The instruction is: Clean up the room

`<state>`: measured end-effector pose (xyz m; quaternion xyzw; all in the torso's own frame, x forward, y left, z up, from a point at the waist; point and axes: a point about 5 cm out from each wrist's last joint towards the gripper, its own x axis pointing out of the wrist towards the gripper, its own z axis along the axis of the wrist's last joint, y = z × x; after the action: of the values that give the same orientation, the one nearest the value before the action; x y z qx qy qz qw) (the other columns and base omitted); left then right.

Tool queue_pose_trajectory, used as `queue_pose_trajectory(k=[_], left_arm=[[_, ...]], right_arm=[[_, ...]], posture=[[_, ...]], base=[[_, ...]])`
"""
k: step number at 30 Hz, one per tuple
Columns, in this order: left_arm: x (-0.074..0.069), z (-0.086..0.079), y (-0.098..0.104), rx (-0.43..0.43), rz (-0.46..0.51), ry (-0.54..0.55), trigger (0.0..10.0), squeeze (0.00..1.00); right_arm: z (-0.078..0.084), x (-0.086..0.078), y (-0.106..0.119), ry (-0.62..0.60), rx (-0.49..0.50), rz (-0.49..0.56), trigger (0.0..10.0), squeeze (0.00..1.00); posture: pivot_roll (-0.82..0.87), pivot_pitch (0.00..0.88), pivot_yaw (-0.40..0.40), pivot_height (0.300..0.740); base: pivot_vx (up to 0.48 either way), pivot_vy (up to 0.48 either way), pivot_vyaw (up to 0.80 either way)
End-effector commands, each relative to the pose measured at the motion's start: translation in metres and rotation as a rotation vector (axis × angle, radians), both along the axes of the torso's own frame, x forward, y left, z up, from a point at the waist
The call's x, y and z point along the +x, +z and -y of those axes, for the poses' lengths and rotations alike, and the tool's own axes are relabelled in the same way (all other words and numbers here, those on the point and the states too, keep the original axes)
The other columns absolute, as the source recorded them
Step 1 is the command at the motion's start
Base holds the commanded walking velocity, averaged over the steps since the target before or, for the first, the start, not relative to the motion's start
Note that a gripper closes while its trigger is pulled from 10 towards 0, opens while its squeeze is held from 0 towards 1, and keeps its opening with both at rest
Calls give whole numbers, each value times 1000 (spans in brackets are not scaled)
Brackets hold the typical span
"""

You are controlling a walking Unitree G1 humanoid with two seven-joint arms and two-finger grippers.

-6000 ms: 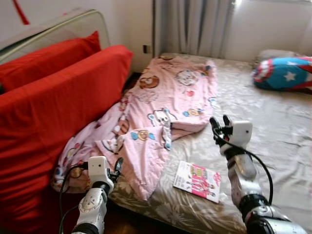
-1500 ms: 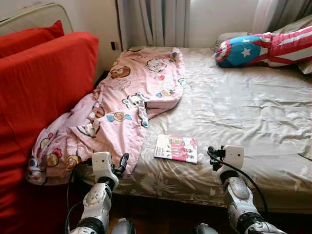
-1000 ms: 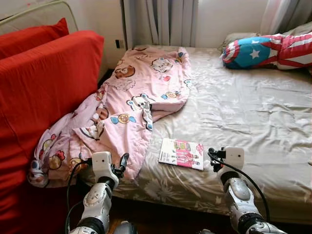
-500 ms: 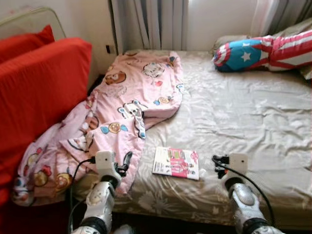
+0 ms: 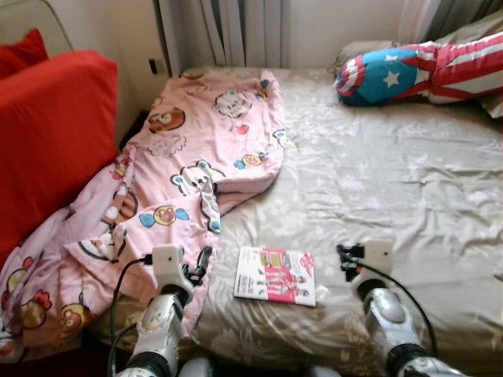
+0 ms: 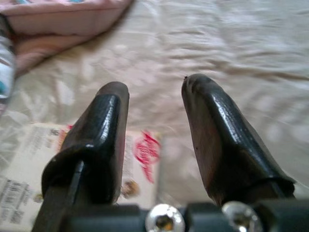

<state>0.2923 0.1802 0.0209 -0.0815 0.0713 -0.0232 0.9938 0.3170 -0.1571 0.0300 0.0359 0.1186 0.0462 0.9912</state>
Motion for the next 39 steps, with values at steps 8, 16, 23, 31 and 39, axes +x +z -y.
queue_pose_trajectory(k=[8, 16, 23, 31, 39], left_arm=[[-9, 7, -5, -10, 10, -18, 10000, 0], [-27, 9, -11, -26, 27, 10, 10000, 0], [-32, 10, -7, -22, 59, 10, 10000, 0], [-27, 7, 6, -18, 104, 21, 10000, 0], [-38, 1, 9, 3, 105, 19, 10000, 0]], right_arm=[[1, 5, 8, 2, 9, 36, 10000, 0], [-6, -15, -14, -8, 22, -25, 10000, 0], [-7, -30, -27, 12, 19, -50, 10000, 0], [-8, -23, -29, -10, 123, -140, 10000, 0], [-11, -9, -22, -57, 199, -217, 10000, 1000]], posture=[[-101, 183, 39, 638], [-62, 215, 13, 628], [-43, 267, -2, 613], [-17, 292, 0, 613], [35, 319, 24, 613]], base=[[0, 0, 0], [0, 0, 0], [0, 0, 0], [0, 0, 0], [0, 0, 0]])
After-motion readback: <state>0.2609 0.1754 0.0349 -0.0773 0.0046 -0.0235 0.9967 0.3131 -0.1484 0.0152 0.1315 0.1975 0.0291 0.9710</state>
